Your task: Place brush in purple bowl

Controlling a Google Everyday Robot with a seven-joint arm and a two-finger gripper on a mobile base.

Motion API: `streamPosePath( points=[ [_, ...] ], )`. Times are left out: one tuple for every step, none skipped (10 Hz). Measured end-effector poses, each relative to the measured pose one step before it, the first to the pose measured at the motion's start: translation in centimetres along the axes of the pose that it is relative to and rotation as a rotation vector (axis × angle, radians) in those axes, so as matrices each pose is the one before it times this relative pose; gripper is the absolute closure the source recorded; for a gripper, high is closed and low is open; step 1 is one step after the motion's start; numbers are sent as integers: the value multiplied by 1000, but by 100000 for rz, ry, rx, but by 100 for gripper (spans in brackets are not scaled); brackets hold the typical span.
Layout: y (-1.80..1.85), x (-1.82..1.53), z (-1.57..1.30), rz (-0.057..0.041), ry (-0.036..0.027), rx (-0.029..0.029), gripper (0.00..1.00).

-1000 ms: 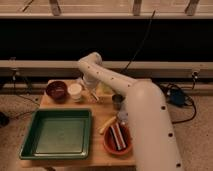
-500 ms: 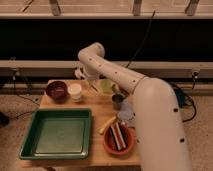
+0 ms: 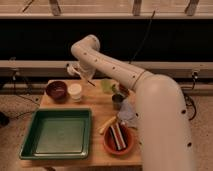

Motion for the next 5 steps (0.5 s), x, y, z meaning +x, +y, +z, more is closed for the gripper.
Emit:
streamPosePath(
  points=[
    [-560,158,22,-2727,-899,197,100],
    [-1158,561,267,-4854,-1796,545,100],
    [-982,536,233,-3080,-1293,987,100],
    [-961,591,329,-3573,-1583,662,100],
    [-883,356,468,-3725,-2160,760,100]
  ],
)
